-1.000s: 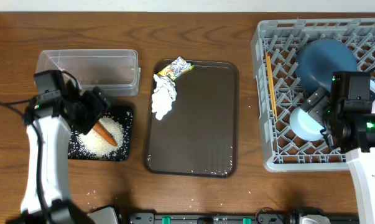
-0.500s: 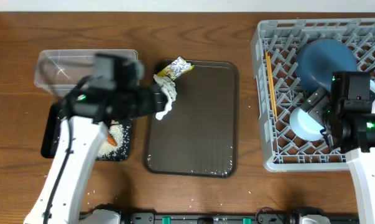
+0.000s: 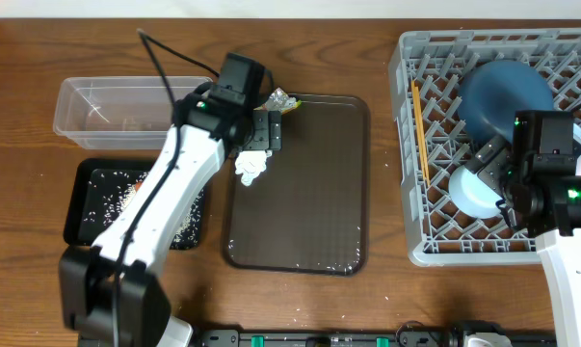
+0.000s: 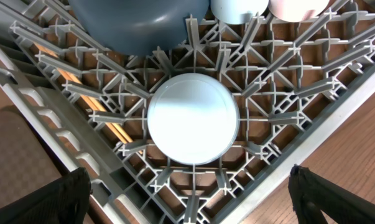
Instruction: Sort waste into correct bins and load items into the dishwasher rack
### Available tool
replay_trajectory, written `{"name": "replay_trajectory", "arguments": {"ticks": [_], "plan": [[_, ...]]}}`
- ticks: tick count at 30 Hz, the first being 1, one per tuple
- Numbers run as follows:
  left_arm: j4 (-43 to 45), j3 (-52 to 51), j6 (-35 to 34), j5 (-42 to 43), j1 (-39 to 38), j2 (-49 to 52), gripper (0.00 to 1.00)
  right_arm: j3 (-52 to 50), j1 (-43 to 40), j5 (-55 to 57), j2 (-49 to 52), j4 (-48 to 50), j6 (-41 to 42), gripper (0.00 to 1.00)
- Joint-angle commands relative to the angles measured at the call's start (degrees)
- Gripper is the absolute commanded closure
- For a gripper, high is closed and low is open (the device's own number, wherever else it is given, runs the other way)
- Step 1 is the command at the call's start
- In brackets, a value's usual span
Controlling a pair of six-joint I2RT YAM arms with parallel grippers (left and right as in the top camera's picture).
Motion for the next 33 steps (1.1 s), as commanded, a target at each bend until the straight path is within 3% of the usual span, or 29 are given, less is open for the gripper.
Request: {"name": "replay_trajectory", "arguments": {"ticks": [1,5,8,20,30,33], "plan": [[0.3,0.3,2.6,-2.0,0.0,4.1,0.05,1.0,-0.5,1.0,-0.2,0.0,-0.7,0.01],[1.2,0.2,2.6,-2.0,0.0,8.4,0.09,1.0,-0.5,1.0,-0.2,0.0,-0.7,0.01],[1.9,0.2,2.6,-2.0,0.0,11.0,0.29,1.0,-0.5,1.0,-0.2,0.0,-0.7,0.01],[4.7,0.2,2.5,-0.9,0.0,18.5,0.32,1.0,-0.5,1.0,-0.2,0.0,-0.7,0.01],[4.4,-0.1,2.6,4.6,0.0,19.4,0.64,1.0,-0.2,0.5,-0.2,0.0,-0.7,0.01],[4.0,-0.1,2.6,5.1,-0.2,19.4,0.81,1.0,-0.2,0.5,-0.2,0.0,-0.7,0.01]]}}
